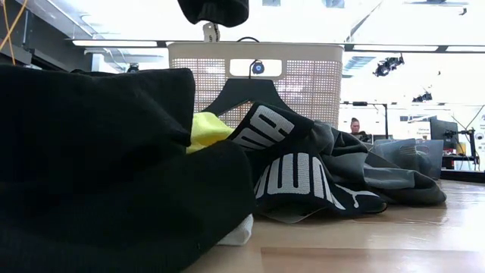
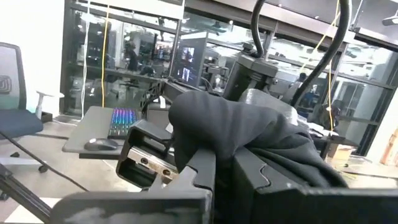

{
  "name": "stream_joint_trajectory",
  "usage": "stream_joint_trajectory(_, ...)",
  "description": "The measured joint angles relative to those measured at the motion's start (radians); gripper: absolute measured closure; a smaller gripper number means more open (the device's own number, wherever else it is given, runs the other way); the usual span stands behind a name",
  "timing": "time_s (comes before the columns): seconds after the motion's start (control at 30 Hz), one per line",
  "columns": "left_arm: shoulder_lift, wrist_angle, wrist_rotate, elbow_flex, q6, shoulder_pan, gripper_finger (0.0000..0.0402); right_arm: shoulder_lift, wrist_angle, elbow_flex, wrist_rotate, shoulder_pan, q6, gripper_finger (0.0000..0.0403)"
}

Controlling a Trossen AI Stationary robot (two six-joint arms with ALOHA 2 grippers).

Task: Pick & Place Cloths
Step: Put the right black underwear into the wire basket

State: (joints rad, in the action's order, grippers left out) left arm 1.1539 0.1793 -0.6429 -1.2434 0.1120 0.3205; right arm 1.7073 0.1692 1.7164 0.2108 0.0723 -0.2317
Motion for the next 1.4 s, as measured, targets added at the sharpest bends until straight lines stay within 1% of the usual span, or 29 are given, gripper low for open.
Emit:
stream_joint_trajectory(0.03, -0.001, 0.003, 0.0, 0.0, -0.007, 0.0, 0.0387, 0.0, 0.0, 0.0, 0.0, 0.0, 0.0, 0.0393)
stream_joint_trajectory(0.13, -0.001, 0.004, 0.0, 0.0, -0.011, 0.0, 0.0386, 0.0, -0.001, 0.0, 0.011, 0.0, 0.002, 0.0381)
stream_joint_trajectory(0.23, -0.001, 0.007, 0.003, 0.0, -0.012, 0.0, 0.0394, -0.001, -0.009, 0.001, 0.033, 0.0, 0.007, 0.0357)
stream_joint_trajectory(0.33, -0.001, 0.01, 0.003, 0.0, -0.012, 0.0, 0.0394, -0.001, -0.019, 0.001, 0.055, 0.001, 0.061, 0.0328)
stream_joint_trajectory(0.47, -0.009, 0.015, 0.004, 0.0, -0.011, 0.0, 0.0395, -0.021, -0.051, 0.001, 0.053, 0.006, 0.1, 0.0278)
stream_joint_trajectory(0.6, -0.032, 0.019, 0.004, 0.0, -0.011, 0.0, 0.0396, -0.053, -0.107, 0.002, 0.053, 0.017, 0.127, 0.0215)
stream_joint_trajectory(0.7, -0.063, 0.049, 0.055, 0.001, -0.025, 0.0, 0.0396, -0.084, -0.177, 0.002, 0.079, 0.027, 0.135, 0.0171)
stream_joint_trajectory(0.77, -0.093, 0.091, 0.122, 0.0, -0.055, 0.0, 0.0396, -0.104, -0.212, 0.002, 0.111, 0.034, 0.135, 0.015)
stream_joint_trajectory(0.9, -0.161, 0.19, 0.33, 0.001, -0.11, 0.0, 0.0396, -0.136, -0.305, 0.003, 0.17, 0.049, 0.153, 0.013)
stream_joint_trajectory(1.17, -0.284, 0.381, 0.723, 0.001, -0.214, 0.0, 0.0396, -0.143, -0.411, 0.002, 0.188, 0.068, 0.18, 0.0131)
stream_joint_trajectory(1.3, -0.308, 0.493, 0.906, 0.001, -0.273, 0.001, 0.0396, -0.141, -0.446, 0.002, 0.193, 0.065, 0.199, 0.0131)
stream_joint_trajectory(1.4, -0.307, 0.564, 1.011, 0.001, -0.313, 0.001, 0.0396, -0.14, -0.462, 0.002, 0.215, 0.065, 0.213, 0.0132)
